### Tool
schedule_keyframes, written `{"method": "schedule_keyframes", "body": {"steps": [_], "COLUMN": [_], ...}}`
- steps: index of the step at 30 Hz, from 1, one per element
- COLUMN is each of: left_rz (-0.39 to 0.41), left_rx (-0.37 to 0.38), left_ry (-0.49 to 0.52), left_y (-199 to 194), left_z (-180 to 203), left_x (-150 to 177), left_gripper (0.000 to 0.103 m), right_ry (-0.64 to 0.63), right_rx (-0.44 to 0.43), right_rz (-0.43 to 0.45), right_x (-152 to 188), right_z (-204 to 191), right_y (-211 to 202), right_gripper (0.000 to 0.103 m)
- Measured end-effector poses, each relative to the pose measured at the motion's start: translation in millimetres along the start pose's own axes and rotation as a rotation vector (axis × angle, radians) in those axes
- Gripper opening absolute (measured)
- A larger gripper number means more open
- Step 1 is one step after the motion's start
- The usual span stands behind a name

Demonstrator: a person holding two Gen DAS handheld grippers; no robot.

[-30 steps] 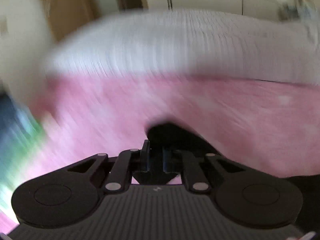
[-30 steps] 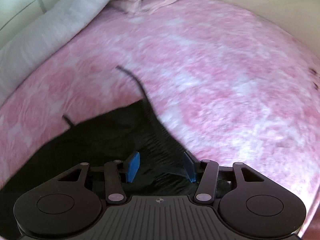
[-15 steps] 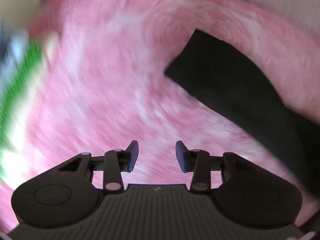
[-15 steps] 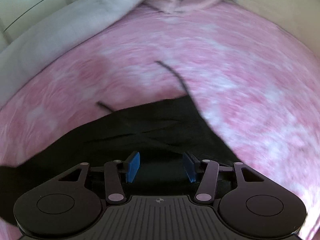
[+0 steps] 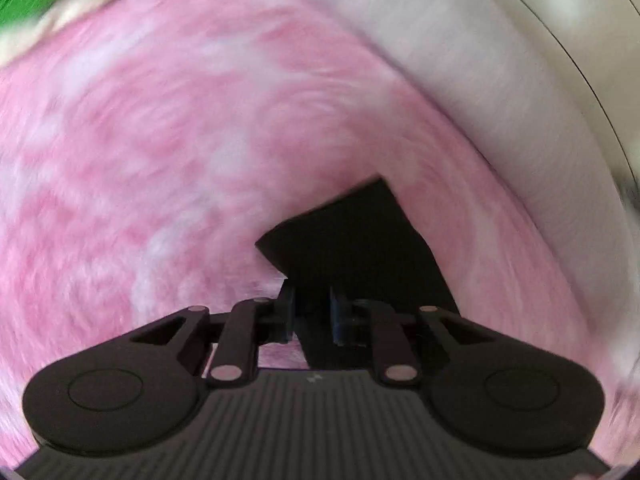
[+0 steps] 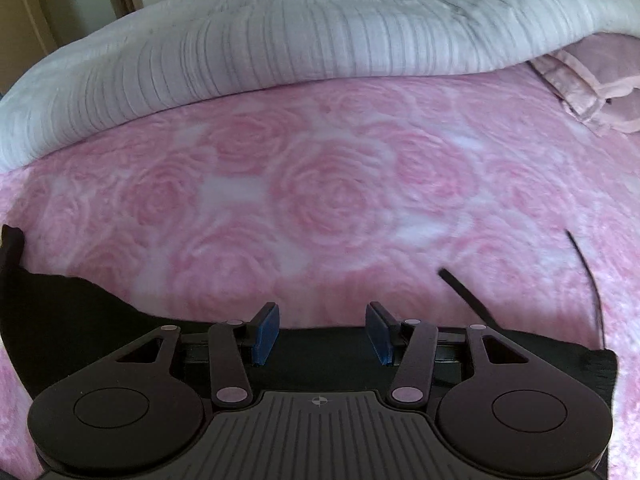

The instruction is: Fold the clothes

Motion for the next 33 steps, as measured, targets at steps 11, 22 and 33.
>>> {"method": "schedule_keyframes", "body": {"steps": [11,22,33], "left_rz": [-0.195,-0.109,-0.562], "left_rx": [-0.313,-0.33,-0.087], "left_ry": [0.186,0.524,1.197], "left_y": [-110,-108,5], "left_z": [-82,-28,6], "left_x": [68,8,60], "left_gripper": [0.036,0.05,0.064], "right_ry": [-0.055,-0.334,-0.582], "right_rx": [0.011,-0.096,-0.264], "right_rz": [-0.068,0.006,-0.057], "right_x": [19,4,18], "right_z": [19,-9,-47], "right_y": [13,5,36], "right_gripper": [0.052,0.052,0.052]}}
Point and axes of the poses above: each gripper's, at about its wrist camera, not at the fingertips, and y roughly the way its jaws point, z to its right, x to its underside, the point moved 7 cm from there along y, roughly the way its jaws point, and after that the axes turned 14 degrees about x, right-handed, at the moved point
